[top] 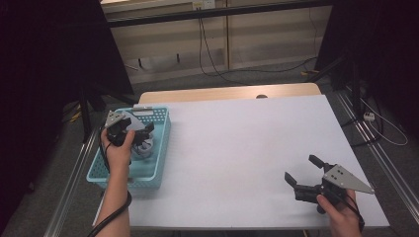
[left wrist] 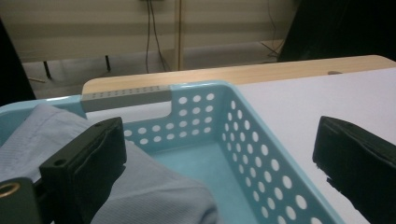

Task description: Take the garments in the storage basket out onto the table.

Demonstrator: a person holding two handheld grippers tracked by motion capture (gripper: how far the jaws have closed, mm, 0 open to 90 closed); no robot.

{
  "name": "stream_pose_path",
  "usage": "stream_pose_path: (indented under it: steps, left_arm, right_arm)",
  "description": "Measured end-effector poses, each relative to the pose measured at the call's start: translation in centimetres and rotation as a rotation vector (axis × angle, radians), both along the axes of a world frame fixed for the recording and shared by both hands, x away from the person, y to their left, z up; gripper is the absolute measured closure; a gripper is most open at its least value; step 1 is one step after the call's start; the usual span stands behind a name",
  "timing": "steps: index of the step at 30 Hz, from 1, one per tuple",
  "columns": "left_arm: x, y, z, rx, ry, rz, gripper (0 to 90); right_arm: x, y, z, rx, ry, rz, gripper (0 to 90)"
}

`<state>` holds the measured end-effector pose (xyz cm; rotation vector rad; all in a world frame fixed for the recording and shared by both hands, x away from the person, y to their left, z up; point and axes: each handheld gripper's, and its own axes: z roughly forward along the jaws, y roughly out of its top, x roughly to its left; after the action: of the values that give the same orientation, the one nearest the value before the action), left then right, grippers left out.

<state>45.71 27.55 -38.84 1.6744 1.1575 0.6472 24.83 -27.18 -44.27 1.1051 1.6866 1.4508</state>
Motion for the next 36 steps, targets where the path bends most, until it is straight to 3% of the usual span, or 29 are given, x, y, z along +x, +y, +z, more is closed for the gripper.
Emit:
stream_pose_path:
  steps: [5, 15, 26, 36]
  left_arm:
    - [0.3, 0.0, -0.5, 0.025, 0.023, 0.023, 3.0]
    - [0.8, 0.1, -1.0, 0.037, 0.057, 0.086, 2.9]
    - [1.2, 0.3, -1.9, 0.045, 0.096, 0.107, 2.8]
    - [1.4, 0.3, -2.3, 0.073, 0.103, 0.117, 2.3]
  right_arm:
    - [0.0, -0.1, 0.0, 0.003, 0.000, -0.001, 0.7]
    - [0.1, 0.0, -0.1, 0.004, 0.003, 0.002, 0.7]
    - [0.1, -0.1, 0.0, 0.004, 0.001, 0.006, 0.7]
    - [0.0, -0.1, 0.0, -0.002, 0.002, 0.008, 0.7]
